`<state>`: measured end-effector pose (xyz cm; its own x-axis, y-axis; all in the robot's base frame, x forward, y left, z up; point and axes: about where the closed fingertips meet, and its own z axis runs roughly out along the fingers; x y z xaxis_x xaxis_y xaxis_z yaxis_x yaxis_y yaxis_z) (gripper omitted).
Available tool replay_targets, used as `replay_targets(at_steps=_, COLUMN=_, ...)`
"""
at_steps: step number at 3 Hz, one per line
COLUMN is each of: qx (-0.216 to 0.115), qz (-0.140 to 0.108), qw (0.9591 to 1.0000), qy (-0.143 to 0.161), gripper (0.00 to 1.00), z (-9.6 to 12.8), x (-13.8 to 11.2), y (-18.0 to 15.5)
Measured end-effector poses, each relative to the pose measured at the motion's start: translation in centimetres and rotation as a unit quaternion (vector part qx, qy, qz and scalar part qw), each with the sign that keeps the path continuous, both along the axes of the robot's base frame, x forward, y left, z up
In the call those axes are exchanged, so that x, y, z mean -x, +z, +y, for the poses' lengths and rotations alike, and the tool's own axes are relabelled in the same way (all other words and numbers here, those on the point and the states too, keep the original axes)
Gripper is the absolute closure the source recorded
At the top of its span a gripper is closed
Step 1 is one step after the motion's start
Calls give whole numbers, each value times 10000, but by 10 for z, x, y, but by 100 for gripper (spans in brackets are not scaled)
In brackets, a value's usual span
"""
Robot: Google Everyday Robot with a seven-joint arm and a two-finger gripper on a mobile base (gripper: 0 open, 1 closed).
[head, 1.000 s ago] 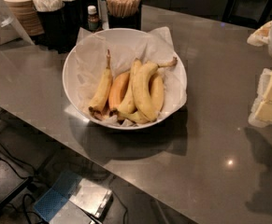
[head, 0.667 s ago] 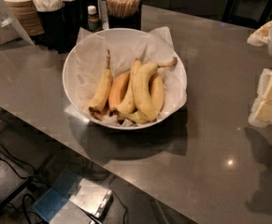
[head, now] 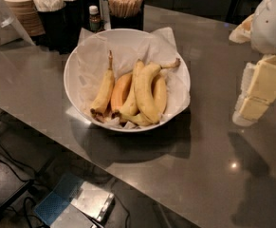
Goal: Pick banana from white bowl
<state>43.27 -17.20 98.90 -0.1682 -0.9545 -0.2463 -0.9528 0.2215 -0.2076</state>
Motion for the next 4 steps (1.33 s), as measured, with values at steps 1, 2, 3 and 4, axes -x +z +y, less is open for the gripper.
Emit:
replay_targets(at_steps=1, qx=-247, qz=225, qw=9993, qy=195, gripper=0, z=42, x=-6, y=0)
replay_targets(at_steps=2, qx=-547, qz=429, qw=9971, qy=308, gripper=0, z=77, x=-14, y=-8)
replay_targets(at_steps=3, qx=-687, qz=460, qw=9965, qy=-88, gripper=0, z=98, x=-26, y=-18)
replay_targets(at_steps=4, qx=-744, qz=476, qw=9957, qy=-276, gripper=0, z=99, x=-26, y=-17)
